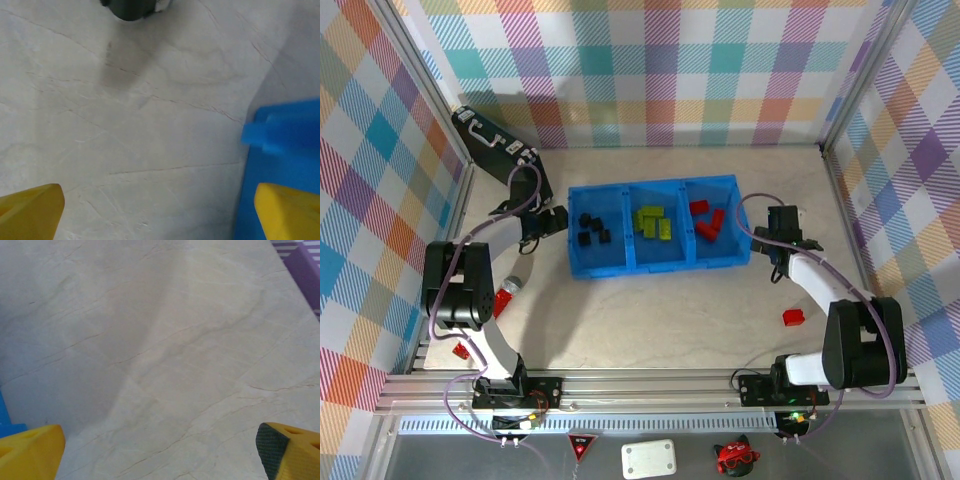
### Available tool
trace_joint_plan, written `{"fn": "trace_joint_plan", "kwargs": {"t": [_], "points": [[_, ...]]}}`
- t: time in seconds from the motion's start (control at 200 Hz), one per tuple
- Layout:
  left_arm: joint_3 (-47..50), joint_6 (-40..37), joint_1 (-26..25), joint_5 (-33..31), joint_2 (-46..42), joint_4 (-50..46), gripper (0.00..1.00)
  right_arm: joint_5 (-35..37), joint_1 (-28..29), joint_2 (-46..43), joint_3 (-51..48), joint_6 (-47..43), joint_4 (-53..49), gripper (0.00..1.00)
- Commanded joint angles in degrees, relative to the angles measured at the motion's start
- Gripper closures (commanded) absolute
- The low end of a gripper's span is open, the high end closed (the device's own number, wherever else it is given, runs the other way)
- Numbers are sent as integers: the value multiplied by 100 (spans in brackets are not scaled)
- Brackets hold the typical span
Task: Sort the legos into containers by color
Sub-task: Move the container to the center of the table.
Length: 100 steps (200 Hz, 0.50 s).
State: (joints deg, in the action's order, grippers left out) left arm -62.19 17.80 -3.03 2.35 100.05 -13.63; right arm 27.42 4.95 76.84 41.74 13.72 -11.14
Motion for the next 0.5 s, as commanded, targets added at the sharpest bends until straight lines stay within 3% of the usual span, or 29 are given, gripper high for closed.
{"fn": "trace_joint_plan", "kwargs": {"t": [0.0,0.28,0.35,0.495], "points": [[26,-198,-31,-407,-377,-29,0,-184,-149,-233,-340,-198,781,1],[1209,-363,428,-2542,-1289,492,0,-597,-742,-10,-1044,-55,2142,1],[1604,-509,574,-2493,-1456,1004,0,-903,-743,-185,-1365,-125,2808,1],[2523,-1170,654,-1665,-1602,2749,0,-1524,-741,-360,-2111,-409,4551,1]]}}
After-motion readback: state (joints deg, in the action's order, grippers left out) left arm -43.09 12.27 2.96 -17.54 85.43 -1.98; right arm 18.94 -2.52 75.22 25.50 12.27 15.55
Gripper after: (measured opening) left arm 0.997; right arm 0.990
